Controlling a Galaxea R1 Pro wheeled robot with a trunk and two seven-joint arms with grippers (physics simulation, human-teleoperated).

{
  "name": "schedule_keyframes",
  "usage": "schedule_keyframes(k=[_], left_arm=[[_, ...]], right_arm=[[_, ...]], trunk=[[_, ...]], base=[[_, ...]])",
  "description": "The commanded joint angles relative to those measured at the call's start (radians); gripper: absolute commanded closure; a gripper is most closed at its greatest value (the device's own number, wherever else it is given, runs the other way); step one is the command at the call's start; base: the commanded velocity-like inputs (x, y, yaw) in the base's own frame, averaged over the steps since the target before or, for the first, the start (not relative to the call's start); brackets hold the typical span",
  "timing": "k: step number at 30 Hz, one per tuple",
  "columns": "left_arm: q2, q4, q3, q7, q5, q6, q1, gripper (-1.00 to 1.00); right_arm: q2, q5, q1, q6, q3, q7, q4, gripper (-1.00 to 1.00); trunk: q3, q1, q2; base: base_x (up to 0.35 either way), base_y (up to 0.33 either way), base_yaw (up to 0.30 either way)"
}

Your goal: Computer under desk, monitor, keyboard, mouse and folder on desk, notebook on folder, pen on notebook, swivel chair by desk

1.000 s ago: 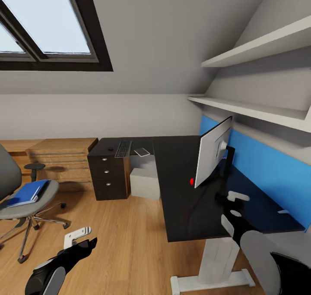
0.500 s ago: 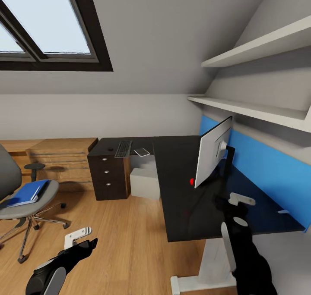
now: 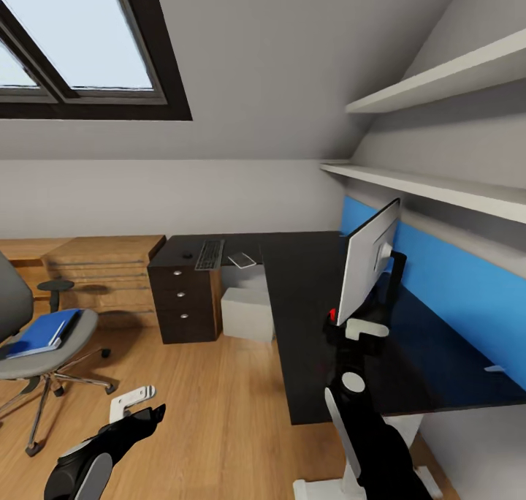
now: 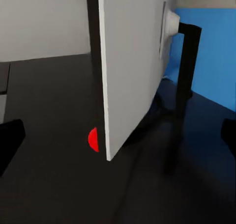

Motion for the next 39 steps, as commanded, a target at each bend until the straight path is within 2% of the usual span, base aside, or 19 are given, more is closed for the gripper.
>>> schedule_keyframes(k=[1, 10, 15, 24, 39], left_arm=[[0.000, 0.003, -0.001, 0.009, 0.011, 0.003, -0.001, -1.00], [-0.001, 0.026, -0.005, 0.010, 0.009, 0.001, -0.001, -1.00], [-0.001, 0.029, -0.009, 0.010, 0.009, 0.001, -0.001, -1.00], [-0.001, 0.030, -0.011, 0.010, 0.009, 0.001, -0.001, -1.00], [-0.001, 0.030, -0.011, 0.010, 0.009, 0.001, -0.001, -1.00]], right_arm=[[-0.001, 0.014, 0.001, -0.011, 0.006, -0.006, 0.010, -1.00], [-0.014, 0.027, 0.002, -0.038, 0.008, -0.010, 0.041, -1.00], [-0.020, 0.028, 0.002, -0.059, 0.007, -0.020, 0.046, -1.00], [-0.022, 0.027, 0.002, -0.075, 0.006, -0.145, 0.048, -1.00], [-0.022, 0.026, 0.002, -0.075, 0.004, -0.162, 0.048, -1.00]], trunk=[[-0.001, 0.001, -0.001], [-0.001, 0.001, -0.001], [-0.001, 0.001, -0.001], [-0.001, 0.001, -0.001], [-0.001, 0.001, -0.001]], base=[[0.285, 0.172, 0.000], [0.268, 0.137, 0.000], [0.094, 0.024, 0.000], [0.040, 0.004, 0.000], [0.090, 0.000, 0.000]])
